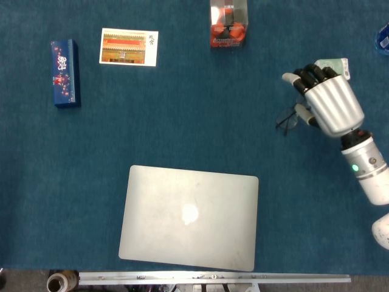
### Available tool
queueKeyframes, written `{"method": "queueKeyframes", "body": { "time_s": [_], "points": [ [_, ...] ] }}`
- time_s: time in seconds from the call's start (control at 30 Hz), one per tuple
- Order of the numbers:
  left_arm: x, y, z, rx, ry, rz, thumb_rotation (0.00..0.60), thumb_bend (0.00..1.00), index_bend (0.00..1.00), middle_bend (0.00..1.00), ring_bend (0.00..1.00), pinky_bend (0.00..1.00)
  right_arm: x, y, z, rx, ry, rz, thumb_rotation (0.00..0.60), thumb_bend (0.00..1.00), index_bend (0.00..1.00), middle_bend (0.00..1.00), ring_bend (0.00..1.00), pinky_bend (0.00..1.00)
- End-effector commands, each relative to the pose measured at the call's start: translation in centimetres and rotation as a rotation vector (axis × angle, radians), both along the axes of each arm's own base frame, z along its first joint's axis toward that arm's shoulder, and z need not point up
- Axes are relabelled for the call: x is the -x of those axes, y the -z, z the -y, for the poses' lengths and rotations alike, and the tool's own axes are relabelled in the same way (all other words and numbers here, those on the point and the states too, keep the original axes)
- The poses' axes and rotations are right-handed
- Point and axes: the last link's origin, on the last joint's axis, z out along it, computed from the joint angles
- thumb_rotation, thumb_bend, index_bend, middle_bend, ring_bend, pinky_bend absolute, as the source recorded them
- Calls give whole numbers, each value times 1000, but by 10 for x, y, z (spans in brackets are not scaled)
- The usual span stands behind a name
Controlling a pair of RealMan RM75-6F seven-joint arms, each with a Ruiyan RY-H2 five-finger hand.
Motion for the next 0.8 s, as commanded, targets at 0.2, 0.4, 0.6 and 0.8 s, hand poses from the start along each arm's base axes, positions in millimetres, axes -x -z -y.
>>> {"method": "queueKeyframes", "body": {
  "time_s": [0.2,0.4,0.6,0.8],
  "points": [
    [0,0,1,0,-2,0,600,93,544,482,401,480,9,2,8,9,29,-24,600,211,308,377,293,469],
    [0,0,0,0,-3,-1,600,93,544,482,401,480,13,6,15,6,33,-40,600,211,308,377,293,469],
    [1,0,1,-1,-6,-1,600,93,544,482,401,480,18,12,20,-8,25,-66,600,211,308,377,293,469],
    [2,-1,2,-2,-10,0,600,93,544,482,401,480,22,15,24,-10,28,-87,600,211,307,377,293,469]
  ]
}}
